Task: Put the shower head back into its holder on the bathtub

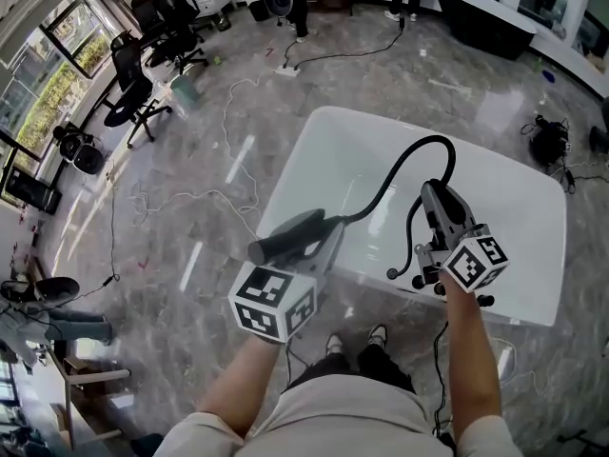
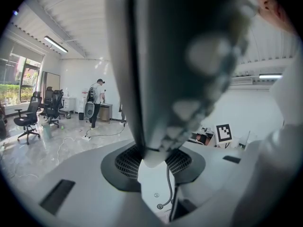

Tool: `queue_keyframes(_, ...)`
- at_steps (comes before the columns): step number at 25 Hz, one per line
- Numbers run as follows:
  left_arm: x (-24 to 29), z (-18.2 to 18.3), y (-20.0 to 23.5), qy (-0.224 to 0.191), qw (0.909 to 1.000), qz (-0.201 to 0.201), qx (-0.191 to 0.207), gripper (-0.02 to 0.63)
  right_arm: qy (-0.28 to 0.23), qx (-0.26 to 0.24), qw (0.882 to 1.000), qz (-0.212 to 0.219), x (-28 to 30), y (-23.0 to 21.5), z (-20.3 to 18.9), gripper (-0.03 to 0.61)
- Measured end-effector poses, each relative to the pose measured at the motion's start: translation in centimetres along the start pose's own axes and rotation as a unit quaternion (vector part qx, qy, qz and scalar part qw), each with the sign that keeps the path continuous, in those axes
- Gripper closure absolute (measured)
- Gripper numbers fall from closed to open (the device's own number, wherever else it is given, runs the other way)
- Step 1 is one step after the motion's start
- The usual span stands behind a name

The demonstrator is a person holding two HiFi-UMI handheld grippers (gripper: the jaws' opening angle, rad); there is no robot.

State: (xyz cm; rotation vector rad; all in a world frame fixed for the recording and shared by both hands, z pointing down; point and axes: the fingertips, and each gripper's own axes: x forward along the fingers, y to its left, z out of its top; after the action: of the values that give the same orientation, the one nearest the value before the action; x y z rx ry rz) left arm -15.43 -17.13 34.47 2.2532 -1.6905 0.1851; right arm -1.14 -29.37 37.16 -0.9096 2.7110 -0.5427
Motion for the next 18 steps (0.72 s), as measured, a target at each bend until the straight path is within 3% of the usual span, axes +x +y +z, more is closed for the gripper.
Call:
queue_keyframes(2, 0.0, 0.1, -0.1, -0.003, 1.0, -0.002, -0.001, 0.482, 0.002, -0.007, 1.0, -0.002, 0.4, -0.2, -0.4, 0.509)
queue_keyframes(6, -0.2, -0.1, -0.3, -0.007, 1.0, -0.006, -0.001, 0.482, 0.021, -0.089, 0.996, -0.009, 1.8, 0.7, -0.8, 0.509)
queue_keyframes(11, -0.7, -0.6, 0.3, -0.017, 0.9998, 0.013, -0.004, 0.482, 0.07, -0.059, 0.994, 0.059, 1.4, 1.9, -3.1, 0.509)
queue_keyframes(14, -1.2, -0.3, 1.0, -0.023, 0.9993, 0.028, -0.006, 0.482, 0.109, -0.103, 0.988, 0.046, 0.5, 0.7, -4.8, 0.509)
queue_keyframes(18, -1.9, -0.2, 1.4, -0.025, 0.9988, 0.042, -0.006, 0.482, 0.147, -0.193, 0.97, 0.008, 1.4, -0.5, -7.0, 0.509)
